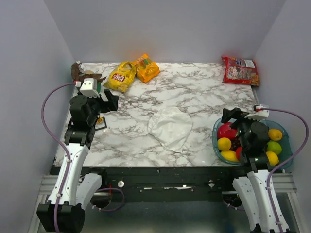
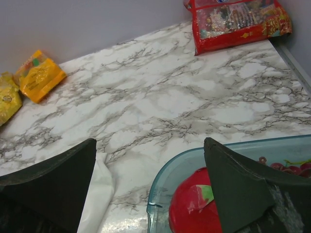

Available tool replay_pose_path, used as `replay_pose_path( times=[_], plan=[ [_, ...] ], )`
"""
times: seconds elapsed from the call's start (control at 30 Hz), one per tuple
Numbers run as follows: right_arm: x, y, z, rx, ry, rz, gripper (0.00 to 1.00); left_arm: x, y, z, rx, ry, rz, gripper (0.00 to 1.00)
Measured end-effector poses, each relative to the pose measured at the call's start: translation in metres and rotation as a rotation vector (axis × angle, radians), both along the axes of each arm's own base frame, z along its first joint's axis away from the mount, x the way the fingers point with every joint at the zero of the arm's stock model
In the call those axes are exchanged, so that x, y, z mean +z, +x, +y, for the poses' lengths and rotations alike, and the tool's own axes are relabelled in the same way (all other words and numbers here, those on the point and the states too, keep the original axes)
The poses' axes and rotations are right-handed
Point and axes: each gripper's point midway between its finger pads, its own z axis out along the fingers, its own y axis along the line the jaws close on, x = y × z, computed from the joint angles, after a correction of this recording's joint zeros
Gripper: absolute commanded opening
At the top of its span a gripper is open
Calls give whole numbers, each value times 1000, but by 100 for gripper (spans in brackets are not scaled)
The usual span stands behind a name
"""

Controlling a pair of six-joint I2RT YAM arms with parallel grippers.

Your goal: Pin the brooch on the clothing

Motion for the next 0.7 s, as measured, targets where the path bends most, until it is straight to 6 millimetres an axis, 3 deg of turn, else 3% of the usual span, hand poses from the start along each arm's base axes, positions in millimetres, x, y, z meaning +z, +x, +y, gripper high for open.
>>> replay_pose_path(
  times=[0.2, 0.47, 0.53, 0.7],
  plan=[
    [9, -1, 6, 35, 2, -12, 95, 5, -2, 5, 28, 2, -17, 99],
    [10, 4, 36, 200, -14, 29, 92, 14, -6, 4, 31, -15, -42, 99],
    [7, 4, 54, 266, -10, 46, 92, 14, -8, 0, 5, -18, -41, 99],
    [-12, -3, 129, 487, -44, 154, 88, 20, -15, -11, -71, -6, -69, 99]
  ],
)
